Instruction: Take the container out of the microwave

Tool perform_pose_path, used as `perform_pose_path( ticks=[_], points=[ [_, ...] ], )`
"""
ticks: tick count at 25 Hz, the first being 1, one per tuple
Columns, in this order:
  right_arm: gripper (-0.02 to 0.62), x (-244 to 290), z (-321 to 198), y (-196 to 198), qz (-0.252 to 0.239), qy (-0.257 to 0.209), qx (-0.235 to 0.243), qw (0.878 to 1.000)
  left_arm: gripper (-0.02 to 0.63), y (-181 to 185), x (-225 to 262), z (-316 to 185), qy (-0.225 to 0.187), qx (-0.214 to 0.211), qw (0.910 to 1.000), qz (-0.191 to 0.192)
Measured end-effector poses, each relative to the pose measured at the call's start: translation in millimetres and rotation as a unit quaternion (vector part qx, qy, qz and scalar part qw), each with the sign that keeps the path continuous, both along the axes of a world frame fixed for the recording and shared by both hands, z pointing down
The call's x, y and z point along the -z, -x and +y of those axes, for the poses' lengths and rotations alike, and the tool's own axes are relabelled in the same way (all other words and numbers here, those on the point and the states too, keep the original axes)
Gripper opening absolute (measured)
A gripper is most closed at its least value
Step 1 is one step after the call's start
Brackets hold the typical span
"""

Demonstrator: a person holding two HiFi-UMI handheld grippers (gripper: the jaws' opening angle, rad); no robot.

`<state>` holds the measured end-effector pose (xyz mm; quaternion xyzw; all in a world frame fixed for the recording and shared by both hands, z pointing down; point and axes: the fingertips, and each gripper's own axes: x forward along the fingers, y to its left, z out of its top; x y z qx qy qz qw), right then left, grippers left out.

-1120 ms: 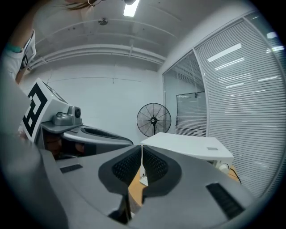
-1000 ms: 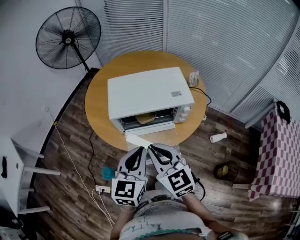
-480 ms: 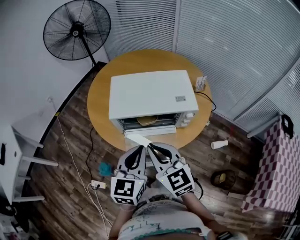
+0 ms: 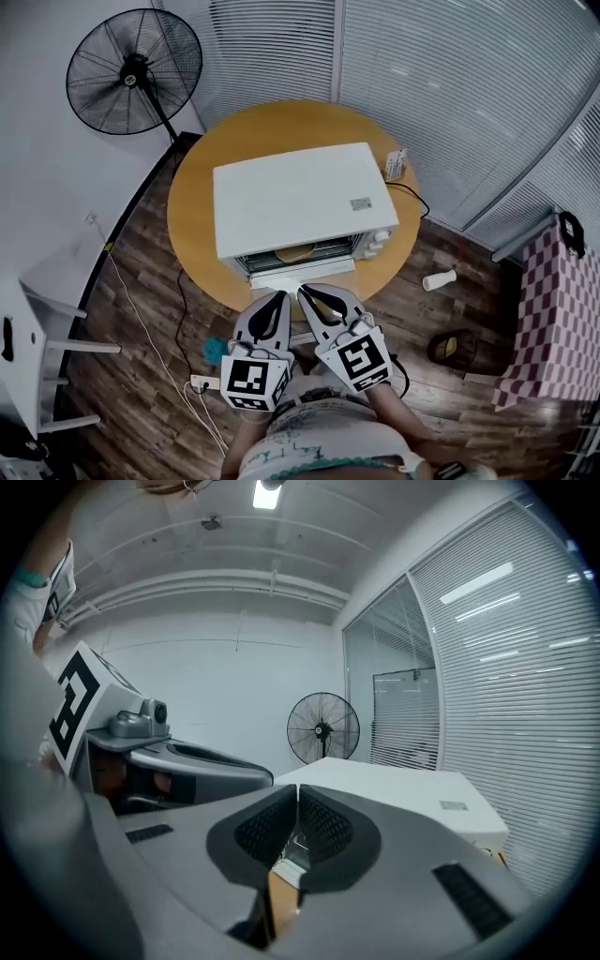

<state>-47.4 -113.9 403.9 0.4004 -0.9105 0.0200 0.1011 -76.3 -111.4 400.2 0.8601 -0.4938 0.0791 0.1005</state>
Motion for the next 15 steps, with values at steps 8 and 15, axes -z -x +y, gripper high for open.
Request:
perform_pose_path(
  ticks=[8,15],
  points=[
    [0.002,0,-31,24,0.006,0.003,-0.040,0.999,0.015,25,2,-36,-0.001,-0.038,0.9993,0.006],
    [-0.002,1,-57,51,0.012,0.010,-0.069,0.998,0.015,56,2,-60,-0.003,-0.059,0.9982,0.011]
  ],
)
